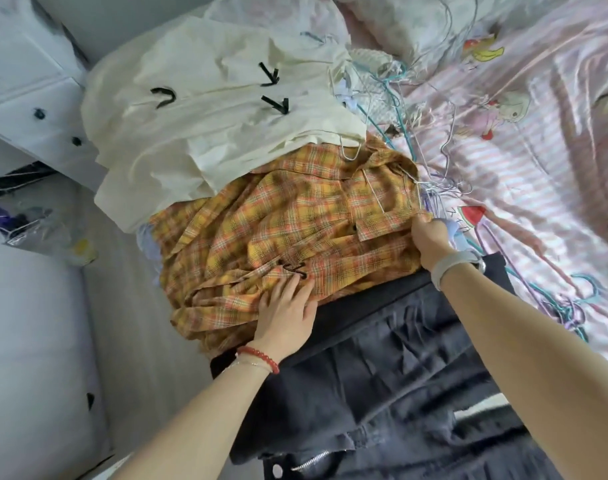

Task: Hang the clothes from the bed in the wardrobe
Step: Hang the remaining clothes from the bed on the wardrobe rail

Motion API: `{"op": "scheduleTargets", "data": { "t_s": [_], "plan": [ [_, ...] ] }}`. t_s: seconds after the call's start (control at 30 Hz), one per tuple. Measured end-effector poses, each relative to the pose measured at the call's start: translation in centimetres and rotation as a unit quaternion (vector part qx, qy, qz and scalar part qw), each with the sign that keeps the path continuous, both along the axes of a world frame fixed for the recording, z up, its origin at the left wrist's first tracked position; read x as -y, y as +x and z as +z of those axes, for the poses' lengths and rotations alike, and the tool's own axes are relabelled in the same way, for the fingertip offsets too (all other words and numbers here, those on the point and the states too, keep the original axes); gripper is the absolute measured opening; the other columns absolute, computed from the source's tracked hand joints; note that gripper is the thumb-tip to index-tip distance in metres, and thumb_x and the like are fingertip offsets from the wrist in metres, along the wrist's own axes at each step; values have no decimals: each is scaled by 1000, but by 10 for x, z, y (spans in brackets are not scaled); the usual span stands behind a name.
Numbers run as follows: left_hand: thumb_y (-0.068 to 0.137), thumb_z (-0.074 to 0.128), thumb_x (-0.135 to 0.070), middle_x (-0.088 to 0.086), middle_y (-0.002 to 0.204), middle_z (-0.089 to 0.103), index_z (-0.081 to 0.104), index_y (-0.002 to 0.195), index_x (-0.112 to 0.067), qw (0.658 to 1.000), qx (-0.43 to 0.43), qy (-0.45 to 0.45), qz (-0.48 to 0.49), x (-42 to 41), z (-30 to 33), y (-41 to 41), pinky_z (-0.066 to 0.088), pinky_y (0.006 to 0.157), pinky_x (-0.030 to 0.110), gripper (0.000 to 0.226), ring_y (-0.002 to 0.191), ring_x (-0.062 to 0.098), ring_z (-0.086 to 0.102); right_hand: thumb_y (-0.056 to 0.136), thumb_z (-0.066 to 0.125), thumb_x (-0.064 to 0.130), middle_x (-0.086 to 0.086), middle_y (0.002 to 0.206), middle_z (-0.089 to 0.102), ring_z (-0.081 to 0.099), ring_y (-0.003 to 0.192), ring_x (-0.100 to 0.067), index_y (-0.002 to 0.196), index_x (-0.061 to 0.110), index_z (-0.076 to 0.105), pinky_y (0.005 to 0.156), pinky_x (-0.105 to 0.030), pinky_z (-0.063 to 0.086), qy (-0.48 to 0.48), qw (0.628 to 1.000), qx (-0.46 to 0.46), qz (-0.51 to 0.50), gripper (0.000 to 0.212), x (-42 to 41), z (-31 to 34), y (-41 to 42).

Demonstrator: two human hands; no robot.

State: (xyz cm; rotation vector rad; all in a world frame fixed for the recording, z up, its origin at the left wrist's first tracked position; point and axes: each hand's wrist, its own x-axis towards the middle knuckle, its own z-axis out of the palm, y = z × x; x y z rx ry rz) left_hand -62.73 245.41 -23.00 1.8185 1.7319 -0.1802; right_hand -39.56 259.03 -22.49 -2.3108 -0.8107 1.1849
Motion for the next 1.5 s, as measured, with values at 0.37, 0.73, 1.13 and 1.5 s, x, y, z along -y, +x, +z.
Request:
{"op": "scheduleTargets", "data": {
  "t_s": [0.37, 0.73, 1.13, 1.5],
  "plan": [
    [99, 35, -25, 0, 136, 45, 48, 131, -15, 985, 126, 94, 69, -42, 59, -21, 31, 99, 21, 36, 123, 16, 44, 93, 44, 31, -2, 65, 48, 44, 64, -19, 74, 8, 45, 59, -29, 31, 199, 970, -49, -129, 30, 43, 44, -64],
    [97, 41, -24, 6, 154, 16, 24, 145, -17, 939, 128, 321, -4, -106, 165, 7, 13, 112, 31, 52, 140, 20, 14, 90, 55, 21, 14, 44, 41, 34, 45, 0, 55, 31, 32, 45, -13, 28, 347, 934, -41, -67, 43, 144, 92, -42],
    [98, 37, -28, -3, 131, 54, 54, 126, -28, 953, 0, 297, -54, -63, 245, -76, 30, 100, 34, 32, 121, 21, 48, 79, 56, 30, -4, 50, 53, 53, 49, -26, 64, 7, 55, 46, -32, 38, 439, 852, 168, 231, 27, 128, 160, -35],
    [94, 47, -30, -9, 48, 43, 49, 82, -25, 924, 106, 254, 265, 167, 208, -149, 28, 50, 20, 14, 51, 0, 49, 82, 56, 18, -14, 87, 62, 58, 85, -34, 96, 6, 65, 89, -43, 38, 537, 649, 175, 510, 21, 93, 169, -205]
  ]
}}
